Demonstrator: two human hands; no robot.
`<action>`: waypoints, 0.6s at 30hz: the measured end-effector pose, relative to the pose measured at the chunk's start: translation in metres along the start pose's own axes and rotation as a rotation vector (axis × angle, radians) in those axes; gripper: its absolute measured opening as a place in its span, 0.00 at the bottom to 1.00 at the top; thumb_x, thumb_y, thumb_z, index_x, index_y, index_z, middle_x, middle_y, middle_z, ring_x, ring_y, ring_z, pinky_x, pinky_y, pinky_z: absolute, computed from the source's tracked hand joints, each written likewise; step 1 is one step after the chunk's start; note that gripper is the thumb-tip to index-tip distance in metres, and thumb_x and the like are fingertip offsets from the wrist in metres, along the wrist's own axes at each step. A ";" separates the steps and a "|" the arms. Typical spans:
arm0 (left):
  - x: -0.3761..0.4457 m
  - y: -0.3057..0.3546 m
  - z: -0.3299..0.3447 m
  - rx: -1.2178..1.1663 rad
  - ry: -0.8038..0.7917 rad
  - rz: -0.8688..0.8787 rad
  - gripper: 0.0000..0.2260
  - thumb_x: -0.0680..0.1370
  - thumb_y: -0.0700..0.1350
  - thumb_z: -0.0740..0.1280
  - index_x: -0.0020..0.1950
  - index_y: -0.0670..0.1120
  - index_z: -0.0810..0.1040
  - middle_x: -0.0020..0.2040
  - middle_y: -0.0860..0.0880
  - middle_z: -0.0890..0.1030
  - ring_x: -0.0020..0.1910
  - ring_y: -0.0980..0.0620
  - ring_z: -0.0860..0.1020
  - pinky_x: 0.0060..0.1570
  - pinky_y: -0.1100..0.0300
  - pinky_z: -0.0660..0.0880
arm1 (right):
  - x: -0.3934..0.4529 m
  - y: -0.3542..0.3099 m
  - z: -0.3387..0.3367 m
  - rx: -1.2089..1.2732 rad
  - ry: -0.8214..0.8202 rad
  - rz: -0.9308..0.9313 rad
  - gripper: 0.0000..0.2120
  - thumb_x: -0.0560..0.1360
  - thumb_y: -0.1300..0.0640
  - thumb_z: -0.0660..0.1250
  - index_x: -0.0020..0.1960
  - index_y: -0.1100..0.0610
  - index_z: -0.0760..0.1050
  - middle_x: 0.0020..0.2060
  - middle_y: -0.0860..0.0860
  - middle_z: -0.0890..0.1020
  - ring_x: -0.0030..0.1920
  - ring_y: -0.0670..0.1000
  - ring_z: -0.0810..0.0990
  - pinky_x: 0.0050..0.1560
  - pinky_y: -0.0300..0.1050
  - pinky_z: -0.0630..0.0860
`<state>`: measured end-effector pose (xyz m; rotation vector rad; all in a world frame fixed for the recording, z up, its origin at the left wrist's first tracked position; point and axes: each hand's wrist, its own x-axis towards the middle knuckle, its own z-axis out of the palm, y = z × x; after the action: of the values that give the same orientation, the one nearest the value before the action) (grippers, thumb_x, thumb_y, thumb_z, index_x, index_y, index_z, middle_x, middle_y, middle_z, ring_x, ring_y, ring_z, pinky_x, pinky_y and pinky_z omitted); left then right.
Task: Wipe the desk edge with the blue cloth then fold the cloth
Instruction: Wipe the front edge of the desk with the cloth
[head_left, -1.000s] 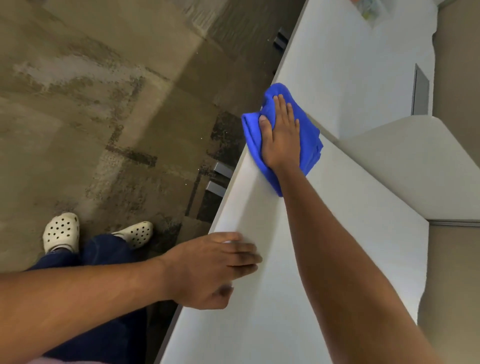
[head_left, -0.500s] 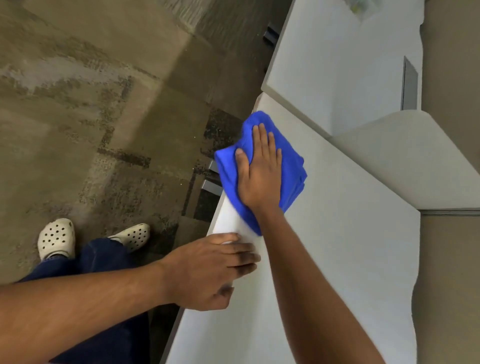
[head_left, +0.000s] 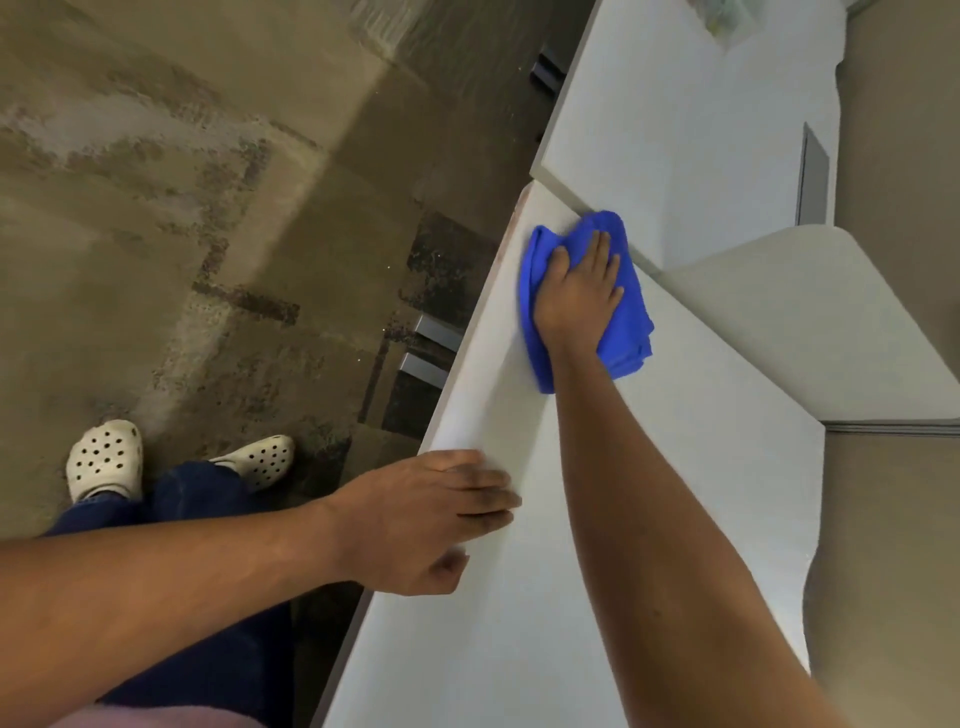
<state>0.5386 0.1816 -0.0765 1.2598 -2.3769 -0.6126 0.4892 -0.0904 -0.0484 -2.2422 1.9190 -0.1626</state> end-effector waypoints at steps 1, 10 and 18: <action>0.000 0.000 -0.001 0.007 -0.006 -0.003 0.28 0.83 0.58 0.56 0.81 0.49 0.69 0.83 0.50 0.67 0.85 0.51 0.57 0.83 0.51 0.39 | -0.012 -0.011 0.006 -0.005 0.003 -0.052 0.31 0.88 0.44 0.49 0.86 0.55 0.49 0.86 0.52 0.55 0.86 0.56 0.51 0.85 0.60 0.47; -0.026 0.009 0.014 -0.318 0.672 -0.444 0.12 0.80 0.49 0.68 0.58 0.45 0.70 0.63 0.46 0.72 0.62 0.47 0.74 0.63 0.54 0.74 | -0.127 0.071 -0.012 0.010 -0.239 -0.519 0.31 0.87 0.39 0.49 0.86 0.48 0.51 0.86 0.42 0.54 0.86 0.44 0.47 0.86 0.47 0.41; 0.039 0.000 0.005 -0.783 0.555 -0.740 0.35 0.83 0.61 0.50 0.83 0.56 0.34 0.84 0.61 0.36 0.82 0.65 0.41 0.76 0.72 0.45 | -0.053 0.044 -0.009 0.118 -0.194 -0.374 0.29 0.87 0.42 0.51 0.86 0.46 0.51 0.85 0.42 0.55 0.85 0.44 0.54 0.86 0.52 0.49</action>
<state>0.5153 0.1498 -0.0752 1.5947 -1.0051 -1.0793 0.4362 -0.0448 -0.0466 -2.4133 1.3475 -0.1013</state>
